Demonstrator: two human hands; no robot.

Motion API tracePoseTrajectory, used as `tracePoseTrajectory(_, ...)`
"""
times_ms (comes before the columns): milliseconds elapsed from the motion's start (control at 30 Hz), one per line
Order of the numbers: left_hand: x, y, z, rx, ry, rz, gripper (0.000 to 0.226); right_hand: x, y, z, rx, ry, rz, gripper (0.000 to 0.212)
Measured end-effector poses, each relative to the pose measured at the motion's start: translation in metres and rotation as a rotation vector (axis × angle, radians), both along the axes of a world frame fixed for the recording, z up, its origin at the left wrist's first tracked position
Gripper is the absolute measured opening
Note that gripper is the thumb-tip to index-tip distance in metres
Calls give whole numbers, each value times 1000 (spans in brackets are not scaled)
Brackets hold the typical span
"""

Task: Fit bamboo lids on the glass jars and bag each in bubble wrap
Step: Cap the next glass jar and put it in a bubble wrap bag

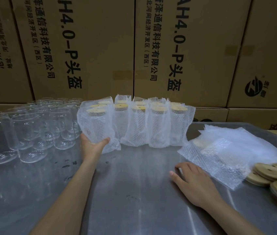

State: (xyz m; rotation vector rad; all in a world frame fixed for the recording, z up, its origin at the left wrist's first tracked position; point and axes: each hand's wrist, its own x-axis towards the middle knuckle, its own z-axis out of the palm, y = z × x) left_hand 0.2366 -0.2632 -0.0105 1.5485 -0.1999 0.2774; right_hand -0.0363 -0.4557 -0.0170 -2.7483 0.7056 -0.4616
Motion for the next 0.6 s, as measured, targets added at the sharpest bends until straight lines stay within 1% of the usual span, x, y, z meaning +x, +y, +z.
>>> tracePoseTrajectory(100,2,1,-1,17,-5,11,98,0,0,0,1,-10,3,40)
tracePoseTrajectory(233,-4,2,2,76,10,53,106,0,1,1,-10,-11,6,39)
tracePoseTrajectory(367,-18,8,5,124,-2,108,108,-1,2,2,-3,-19,10,36)
tracePoseTrajectory(467,-33,16,7,121,51,106,113,-1,4,4,-2,-16,11,36)
tracePoseTrajectory(533,-45,23,8,96,73,99,110,-2,5,6,-5,-12,11,35)
tracePoseTrajectory(600,-56,31,9,28,79,104,99,-4,6,9,-10,-6,17,35)
